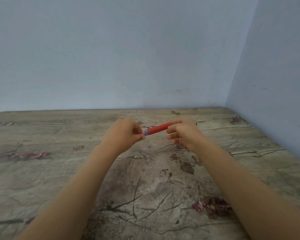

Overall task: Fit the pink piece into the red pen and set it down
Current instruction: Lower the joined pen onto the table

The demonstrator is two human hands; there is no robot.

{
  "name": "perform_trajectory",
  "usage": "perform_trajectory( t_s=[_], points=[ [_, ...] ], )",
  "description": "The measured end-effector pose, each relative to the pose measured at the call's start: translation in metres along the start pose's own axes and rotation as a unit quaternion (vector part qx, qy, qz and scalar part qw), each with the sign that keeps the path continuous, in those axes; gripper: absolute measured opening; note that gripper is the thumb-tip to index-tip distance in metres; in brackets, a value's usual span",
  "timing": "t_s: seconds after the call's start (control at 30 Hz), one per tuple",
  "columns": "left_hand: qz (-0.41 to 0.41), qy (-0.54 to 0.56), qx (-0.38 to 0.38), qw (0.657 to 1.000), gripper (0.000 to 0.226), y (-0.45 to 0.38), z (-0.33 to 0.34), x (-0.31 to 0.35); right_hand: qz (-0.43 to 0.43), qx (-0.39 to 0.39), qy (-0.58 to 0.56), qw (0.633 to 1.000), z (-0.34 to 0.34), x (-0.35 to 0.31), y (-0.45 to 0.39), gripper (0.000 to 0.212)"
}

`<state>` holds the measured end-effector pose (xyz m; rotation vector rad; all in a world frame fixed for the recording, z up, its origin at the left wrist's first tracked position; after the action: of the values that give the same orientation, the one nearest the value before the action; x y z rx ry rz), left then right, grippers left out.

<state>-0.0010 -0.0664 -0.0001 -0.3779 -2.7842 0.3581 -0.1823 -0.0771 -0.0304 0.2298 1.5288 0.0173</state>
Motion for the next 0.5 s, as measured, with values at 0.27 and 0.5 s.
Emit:
perform_trajectory(
  t_s=[0.27, 0.5],
  points=[
    [-0.034, -0.041, -0.038, 0.998, 0.016, 0.002, 0.018, -0.015, -0.002, -0.035, 0.261, 0.965, 0.005, 0.009, 0.002, 0.019],
    [-0.038, -0.053, -0.038, 0.997, 0.017, 0.002, 0.021, -0.018, -0.032, -0.038, 0.373, 0.927, 0.007, 0.007, 0.002, 0.011]
  ],
)
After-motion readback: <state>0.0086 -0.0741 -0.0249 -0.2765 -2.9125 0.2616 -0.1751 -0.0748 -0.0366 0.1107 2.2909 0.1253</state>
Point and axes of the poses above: each hand's wrist, its own y-axis away from the middle knuckle, its own z-axis out of the palm, x = y × z, the point moved 6 cm from there along -y, towards the middle knuckle, and after that the axes turned 10 degrees about -y, right-handed, at the moved point
